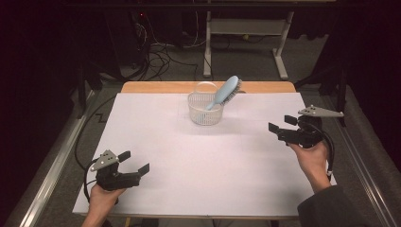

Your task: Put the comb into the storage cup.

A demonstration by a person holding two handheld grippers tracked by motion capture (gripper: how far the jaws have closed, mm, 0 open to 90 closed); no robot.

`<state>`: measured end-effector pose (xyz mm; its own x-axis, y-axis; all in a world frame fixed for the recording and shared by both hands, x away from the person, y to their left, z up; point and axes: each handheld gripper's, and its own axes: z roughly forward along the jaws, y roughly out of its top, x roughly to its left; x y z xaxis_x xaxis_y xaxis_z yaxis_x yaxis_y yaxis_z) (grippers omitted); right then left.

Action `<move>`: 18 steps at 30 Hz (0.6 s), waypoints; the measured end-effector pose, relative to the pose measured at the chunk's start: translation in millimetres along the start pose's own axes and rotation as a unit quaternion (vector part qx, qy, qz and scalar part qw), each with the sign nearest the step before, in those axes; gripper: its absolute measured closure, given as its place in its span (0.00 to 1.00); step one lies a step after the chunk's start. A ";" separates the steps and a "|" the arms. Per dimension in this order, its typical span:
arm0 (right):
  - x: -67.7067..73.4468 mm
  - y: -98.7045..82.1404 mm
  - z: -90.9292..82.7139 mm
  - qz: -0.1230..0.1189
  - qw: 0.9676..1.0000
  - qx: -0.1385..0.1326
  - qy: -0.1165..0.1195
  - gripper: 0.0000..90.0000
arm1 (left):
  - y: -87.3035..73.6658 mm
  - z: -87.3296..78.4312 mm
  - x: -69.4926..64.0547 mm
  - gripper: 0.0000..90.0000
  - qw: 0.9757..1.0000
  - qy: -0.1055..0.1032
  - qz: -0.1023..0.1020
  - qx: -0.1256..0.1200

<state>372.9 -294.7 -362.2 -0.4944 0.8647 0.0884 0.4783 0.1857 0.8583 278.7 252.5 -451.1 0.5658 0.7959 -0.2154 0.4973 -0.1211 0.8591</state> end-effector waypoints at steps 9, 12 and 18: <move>0.1 -6.8 -4.8 0.005 1.000 -0.007 0.004 0.28 | -0.3 -0.4 0.2 0.06 1.000 0.000 -0.001 -0.001; -0.1 -9.9 -6.6 0.010 1.000 -0.011 0.006 0.28 | -0.3 -1.0 0.7 0.06 1.000 0.001 -0.002 -0.002; -0.4 -14.0 -11.8 0.012 1.000 -0.018 0.007 0.28 | -0.3 -1.1 1.6 0.06 1.000 0.002 -0.004 -0.003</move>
<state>357.8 -303.2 -368.2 -0.4940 0.8617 0.1160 0.4641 0.1485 0.8732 278.8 254.5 -451.2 0.5587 0.7994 -0.2210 0.4986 -0.1108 0.8597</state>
